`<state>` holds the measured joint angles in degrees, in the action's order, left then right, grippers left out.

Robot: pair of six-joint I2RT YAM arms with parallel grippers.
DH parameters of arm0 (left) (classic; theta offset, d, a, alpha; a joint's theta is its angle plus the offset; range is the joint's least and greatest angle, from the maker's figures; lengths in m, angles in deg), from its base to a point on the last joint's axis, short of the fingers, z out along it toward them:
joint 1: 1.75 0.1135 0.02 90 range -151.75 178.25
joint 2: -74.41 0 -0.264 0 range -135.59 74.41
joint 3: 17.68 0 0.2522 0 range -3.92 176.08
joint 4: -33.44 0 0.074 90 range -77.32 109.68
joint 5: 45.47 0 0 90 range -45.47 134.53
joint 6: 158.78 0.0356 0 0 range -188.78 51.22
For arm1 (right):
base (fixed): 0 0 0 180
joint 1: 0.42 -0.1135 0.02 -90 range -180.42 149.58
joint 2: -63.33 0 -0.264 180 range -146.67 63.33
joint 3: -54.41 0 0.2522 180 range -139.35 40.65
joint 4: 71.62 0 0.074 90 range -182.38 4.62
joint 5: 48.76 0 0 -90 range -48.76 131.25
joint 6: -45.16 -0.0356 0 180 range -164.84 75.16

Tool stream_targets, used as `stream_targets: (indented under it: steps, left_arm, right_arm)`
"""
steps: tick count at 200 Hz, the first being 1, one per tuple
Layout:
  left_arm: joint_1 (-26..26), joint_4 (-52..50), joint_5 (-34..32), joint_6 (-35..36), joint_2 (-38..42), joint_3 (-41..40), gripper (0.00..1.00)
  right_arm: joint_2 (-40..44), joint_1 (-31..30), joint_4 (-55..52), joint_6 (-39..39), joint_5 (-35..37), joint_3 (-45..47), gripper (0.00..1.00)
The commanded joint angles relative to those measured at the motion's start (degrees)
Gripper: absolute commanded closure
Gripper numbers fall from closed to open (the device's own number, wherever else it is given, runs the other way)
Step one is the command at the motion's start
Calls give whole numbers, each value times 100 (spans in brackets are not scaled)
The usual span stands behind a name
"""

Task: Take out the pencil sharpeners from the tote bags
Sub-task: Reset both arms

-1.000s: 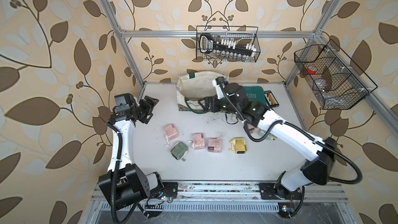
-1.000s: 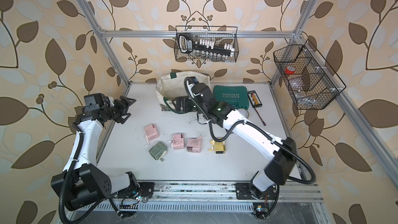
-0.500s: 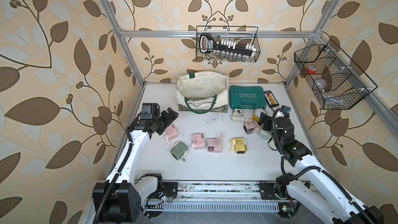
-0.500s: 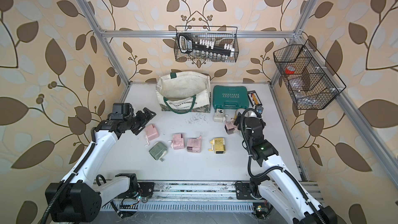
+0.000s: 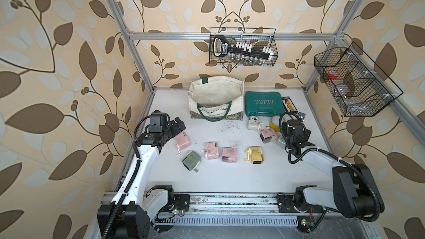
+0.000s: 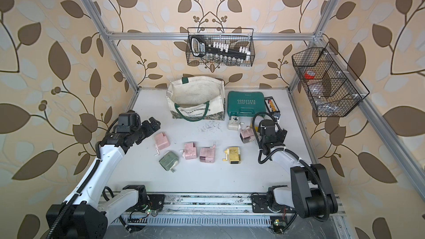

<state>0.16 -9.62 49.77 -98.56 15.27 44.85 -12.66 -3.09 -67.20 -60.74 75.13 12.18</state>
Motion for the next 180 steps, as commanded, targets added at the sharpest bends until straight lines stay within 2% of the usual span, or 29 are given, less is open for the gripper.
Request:
stream_targets:
  steps: [1,22,59,77,92,98,120,145,170,180]
  left_arm:
    - [11,866,-458,733,-115,-144,1]
    - [11,1531,-731,814,-309,-385,1]
    - [-5,2642,-1550,1050,-508,-918,1]
    - [-45,3806,-1229,1443,-455,-1487,1]
    - [-177,4660,-626,2221,-441,-1853,1]
    - [-294,4866,-589,2516,-463,-1949,1]
    - [-769,5069,-1481,3073,-675,-2062,1]
    - [-807,6044,-1908,2978,-1004,-2597,1]
    - [-824,7315,-2178,2947,-1606,-3137,1]
    - [-824,7833,-2238,2911,-1916,-3304,1]
  right_arm:
    - [-167,345,1027,83,-704,282,1]
    - [-339,476,1898,-45,-937,605,1]
    - [-410,501,3332,333,-1310,1095,2]
    - [-411,497,3720,392,-1451,1300,1]
    - [-420,503,3927,460,-1550,1402,1]
    - [-415,502,4039,481,-1603,1445,1]
    - [-476,497,4736,676,-2018,1777,1]
    - [-867,461,5462,739,-2062,1985,1]
    - [-898,431,5170,828,-2190,1818,1]
    - [-923,429,4971,942,-2493,1707,1]
